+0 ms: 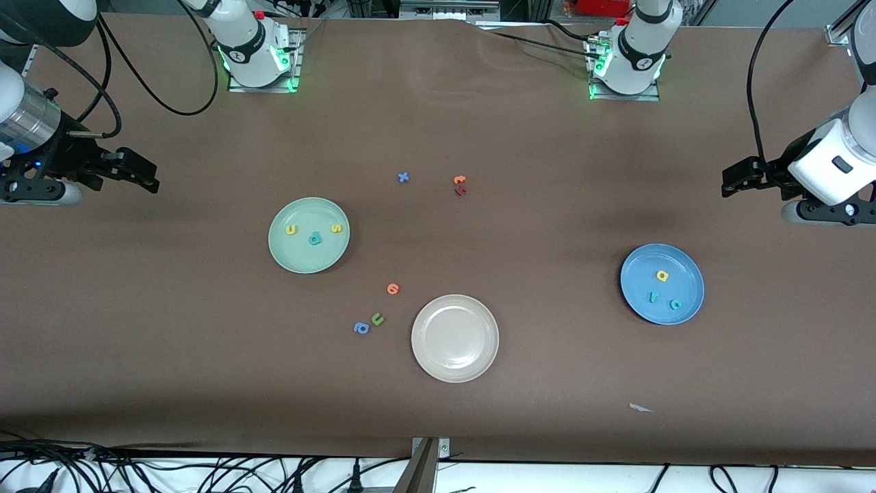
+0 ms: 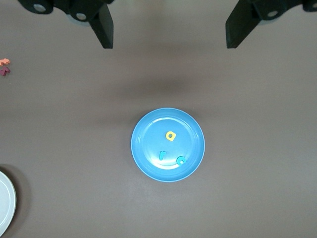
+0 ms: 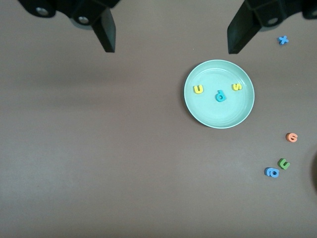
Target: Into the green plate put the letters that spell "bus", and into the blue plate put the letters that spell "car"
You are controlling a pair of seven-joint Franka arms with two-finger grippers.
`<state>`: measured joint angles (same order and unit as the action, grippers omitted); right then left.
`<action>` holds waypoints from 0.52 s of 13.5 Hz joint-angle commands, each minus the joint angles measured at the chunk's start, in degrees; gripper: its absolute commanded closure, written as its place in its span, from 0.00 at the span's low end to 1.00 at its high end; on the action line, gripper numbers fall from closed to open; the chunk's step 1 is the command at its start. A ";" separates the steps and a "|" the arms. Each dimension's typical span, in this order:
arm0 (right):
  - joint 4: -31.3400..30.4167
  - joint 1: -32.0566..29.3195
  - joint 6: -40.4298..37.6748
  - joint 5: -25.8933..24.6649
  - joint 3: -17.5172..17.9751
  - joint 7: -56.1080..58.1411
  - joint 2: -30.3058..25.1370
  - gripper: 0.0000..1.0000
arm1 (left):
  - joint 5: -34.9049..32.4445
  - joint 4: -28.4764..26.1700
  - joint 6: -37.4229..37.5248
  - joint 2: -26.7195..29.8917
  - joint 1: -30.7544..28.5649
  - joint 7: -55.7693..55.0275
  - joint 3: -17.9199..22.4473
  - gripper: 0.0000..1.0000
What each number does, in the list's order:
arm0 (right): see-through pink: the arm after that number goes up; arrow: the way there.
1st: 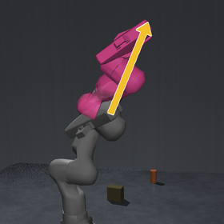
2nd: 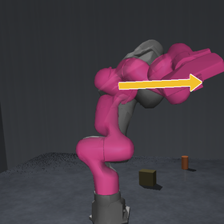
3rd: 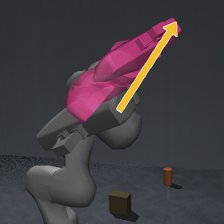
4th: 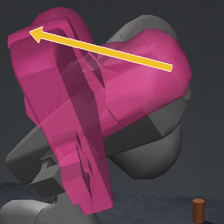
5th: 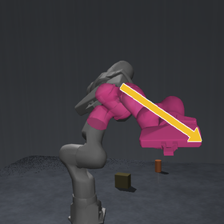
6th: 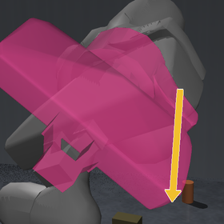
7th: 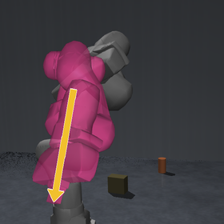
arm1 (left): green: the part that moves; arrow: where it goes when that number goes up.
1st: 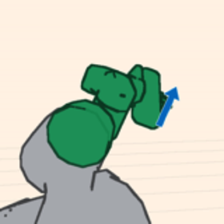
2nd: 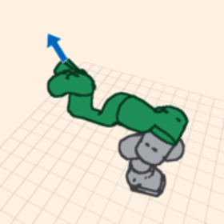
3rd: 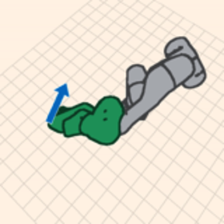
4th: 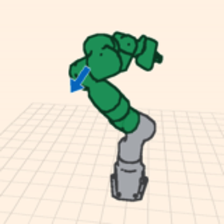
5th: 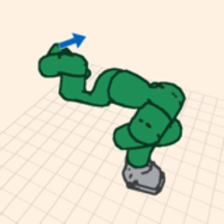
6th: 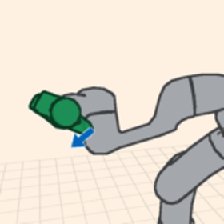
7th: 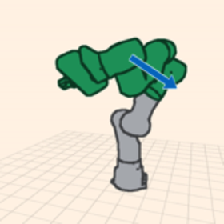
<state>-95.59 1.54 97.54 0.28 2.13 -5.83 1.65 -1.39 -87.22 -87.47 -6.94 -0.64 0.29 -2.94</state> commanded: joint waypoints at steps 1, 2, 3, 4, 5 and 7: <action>1.37 0.04 -1.21 0.51 -0.02 -0.24 0.37 0.00 | 1.57 -1.46 0.19 2.19 0.90 1.55 1.09 0.00; 1.37 0.04 -1.21 0.51 -0.02 -0.24 0.37 0.00 | 1.48 -1.37 0.19 2.37 0.99 1.55 1.09 0.00; 1.37 0.04 -1.21 0.51 -0.02 -0.24 0.37 0.00 | 1.48 -1.46 0.19 2.89 1.34 1.64 1.44 0.00; 1.37 0.04 -1.21 0.51 -0.02 -0.24 0.37 0.00 | 1.66 -1.37 0.19 3.16 1.43 2.25 2.23 0.00; 1.37 0.04 -1.21 0.51 -0.02 -0.32 0.37 0.00 | 1.66 -1.46 0.19 3.60 1.43 3.22 2.41 0.00; 1.37 0.04 -1.21 0.51 -0.02 -0.32 0.37 0.00 | 1.66 -1.64 0.37 3.86 1.43 3.66 2.59 0.00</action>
<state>-95.57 1.54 97.54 0.28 2.13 -5.83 1.65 -1.39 -87.22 -87.42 -5.02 0.08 1.81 -1.60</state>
